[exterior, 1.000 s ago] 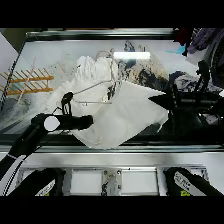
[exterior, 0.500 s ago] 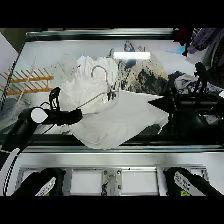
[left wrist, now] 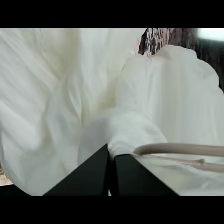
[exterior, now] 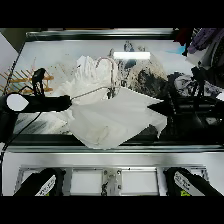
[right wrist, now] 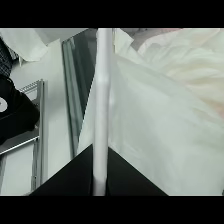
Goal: Fold the clothes and pants, and hang the long-sleeved shirts on hangers.
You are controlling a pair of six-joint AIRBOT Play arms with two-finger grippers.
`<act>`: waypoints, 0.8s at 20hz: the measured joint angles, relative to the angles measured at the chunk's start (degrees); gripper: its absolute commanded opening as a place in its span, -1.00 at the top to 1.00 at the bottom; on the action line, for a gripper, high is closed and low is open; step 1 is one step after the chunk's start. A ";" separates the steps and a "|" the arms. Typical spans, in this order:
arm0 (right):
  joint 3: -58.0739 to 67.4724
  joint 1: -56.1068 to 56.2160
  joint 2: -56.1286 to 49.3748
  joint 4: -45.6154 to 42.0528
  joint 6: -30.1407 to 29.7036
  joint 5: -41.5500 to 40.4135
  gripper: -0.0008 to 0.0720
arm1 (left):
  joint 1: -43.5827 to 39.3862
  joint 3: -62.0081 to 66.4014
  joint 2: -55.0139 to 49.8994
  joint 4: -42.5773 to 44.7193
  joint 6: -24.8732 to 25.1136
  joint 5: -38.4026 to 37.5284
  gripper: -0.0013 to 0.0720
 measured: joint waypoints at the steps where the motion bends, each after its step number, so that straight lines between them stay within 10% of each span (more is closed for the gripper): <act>1: -0.52 0.02 0.28 0.57 -0.35 0.04 0.95 | 0.20 0.52 -0.09 0.44 0.22 -0.68 0.93; 16: -1.86 -0.04 5.03 9.81 -1.22 -5.35 0.95 | -7.17 6.34 -9.79 4.20 1.16 -4.87 0.92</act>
